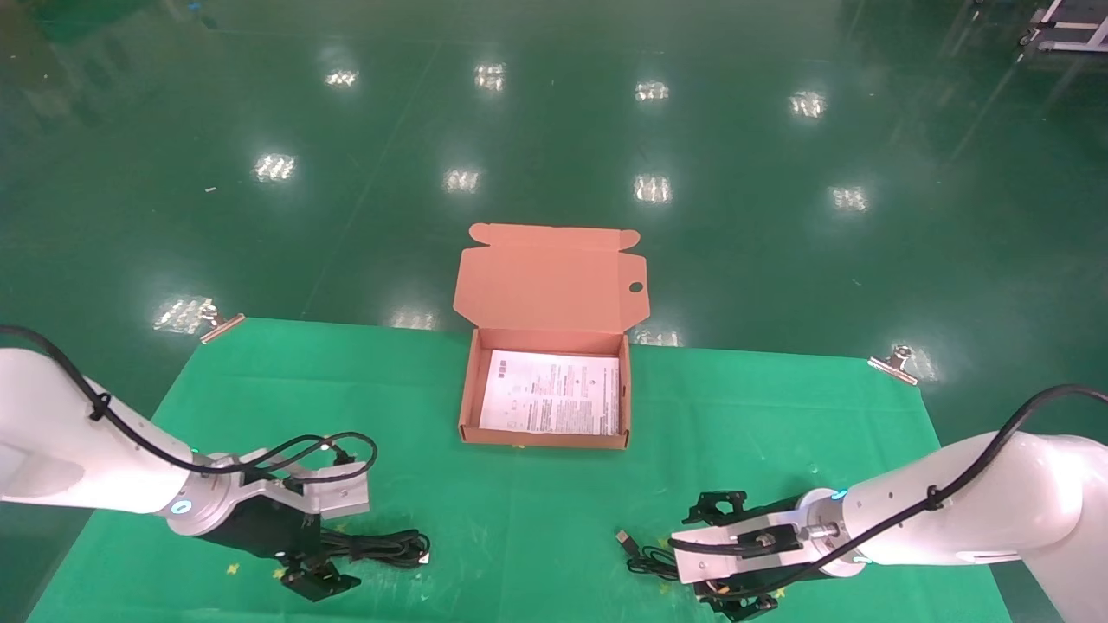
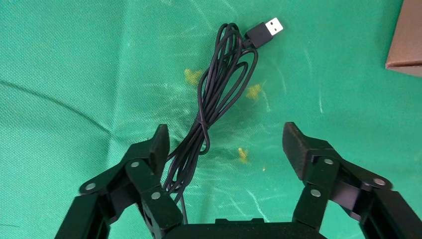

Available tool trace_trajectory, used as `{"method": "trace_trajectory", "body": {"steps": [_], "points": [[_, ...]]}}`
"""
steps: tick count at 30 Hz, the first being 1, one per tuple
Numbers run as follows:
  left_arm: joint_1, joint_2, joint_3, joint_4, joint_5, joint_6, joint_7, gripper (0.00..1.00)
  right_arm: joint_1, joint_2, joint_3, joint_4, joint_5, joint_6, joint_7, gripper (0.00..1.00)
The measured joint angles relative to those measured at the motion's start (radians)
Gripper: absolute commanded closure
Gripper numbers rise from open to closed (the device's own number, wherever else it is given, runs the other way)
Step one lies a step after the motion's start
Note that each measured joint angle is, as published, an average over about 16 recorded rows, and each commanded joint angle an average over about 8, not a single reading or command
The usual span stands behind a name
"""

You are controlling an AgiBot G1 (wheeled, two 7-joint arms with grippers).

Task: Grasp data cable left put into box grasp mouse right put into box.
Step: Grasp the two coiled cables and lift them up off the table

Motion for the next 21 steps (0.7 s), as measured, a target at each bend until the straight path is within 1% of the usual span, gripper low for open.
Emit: {"method": "trace_trajectory", "body": {"steps": [21], "points": [[0.003, -0.002, 0.0, -0.008, -0.001, 0.007, -0.005, 1.0, 0.0, 0.003, 0.0, 0.007, 0.002, -0.004, -0.001, 1.0]]}}
